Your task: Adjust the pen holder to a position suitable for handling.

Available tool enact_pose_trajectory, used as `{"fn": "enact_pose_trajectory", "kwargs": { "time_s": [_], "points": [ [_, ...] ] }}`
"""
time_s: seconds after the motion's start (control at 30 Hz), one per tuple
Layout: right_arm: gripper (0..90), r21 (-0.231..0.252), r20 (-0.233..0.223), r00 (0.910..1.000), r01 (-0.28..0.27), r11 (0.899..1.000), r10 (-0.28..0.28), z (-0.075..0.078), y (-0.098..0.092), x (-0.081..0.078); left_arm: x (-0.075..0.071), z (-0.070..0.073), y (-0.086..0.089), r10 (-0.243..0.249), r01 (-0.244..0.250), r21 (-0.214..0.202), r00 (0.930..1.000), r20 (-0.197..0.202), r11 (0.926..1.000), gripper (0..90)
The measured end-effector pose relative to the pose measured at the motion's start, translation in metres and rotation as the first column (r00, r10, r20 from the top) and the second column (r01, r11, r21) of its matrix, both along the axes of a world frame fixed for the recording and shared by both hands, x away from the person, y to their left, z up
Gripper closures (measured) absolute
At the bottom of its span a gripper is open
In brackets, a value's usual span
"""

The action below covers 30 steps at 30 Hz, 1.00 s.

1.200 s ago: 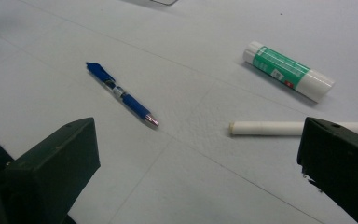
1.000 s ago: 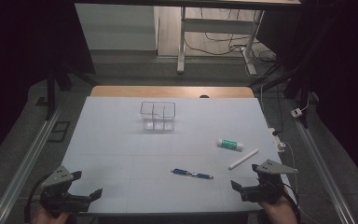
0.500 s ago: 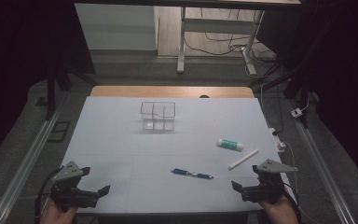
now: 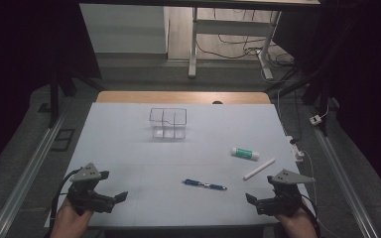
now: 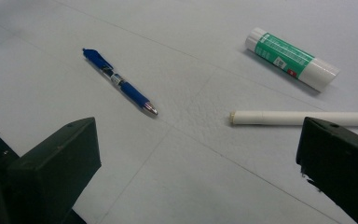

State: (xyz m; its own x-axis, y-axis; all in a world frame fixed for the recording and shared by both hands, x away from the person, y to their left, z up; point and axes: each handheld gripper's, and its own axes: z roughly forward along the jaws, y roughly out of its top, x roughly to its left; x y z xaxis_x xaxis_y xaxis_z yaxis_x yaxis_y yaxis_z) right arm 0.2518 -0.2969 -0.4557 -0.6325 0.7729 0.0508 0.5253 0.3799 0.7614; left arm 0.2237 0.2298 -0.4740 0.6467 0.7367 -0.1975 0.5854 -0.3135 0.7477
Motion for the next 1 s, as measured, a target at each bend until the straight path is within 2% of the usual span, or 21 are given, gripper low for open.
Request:
{"fn": "enact_pose_trajectory", "kwargs": {
  "time_s": [0.3,0.53,0.6,0.83,1.0],
  "points": [
    [0.0,-0.003,-0.001,1.0,-0.005,1.0,0.005,0.0,0.0,0.0,0.028,-0.002,-0.017,-0.046,0.045,0.007,0.9981,0.041,0.9989,0.0],
    [0.0,0.0,0.0,1.0,-0.003,1.0,0.003,0.0,0.0,0.0,0.049,-0.005,-0.027,-0.057,0.056,0.02,0.998,0.028,0.9982,0.0],
    [0.0,0.0,0.0,1.0,-0.004,1.0,0.004,0.0,0.0,0.0,0.054,-0.006,-0.029,-0.055,0.055,0.008,0.9982,0.021,0.9984,0.0],
    [0.0,-0.002,0.0,1.0,-0.005,1.0,0.005,0.0,0.0,0.0,0.067,-0.007,-0.033,-0.044,0.044,0.006,0.9984,0.035,0.999,0.0],
    [0.0,-0.002,0.001,1.0,-0.007,1.0,0.007,0.0,0.0,0.0,0.079,-0.007,-0.038,-0.038,0.037,0.035,0.999,0.023,0.9987,0.0]
  ]
}}
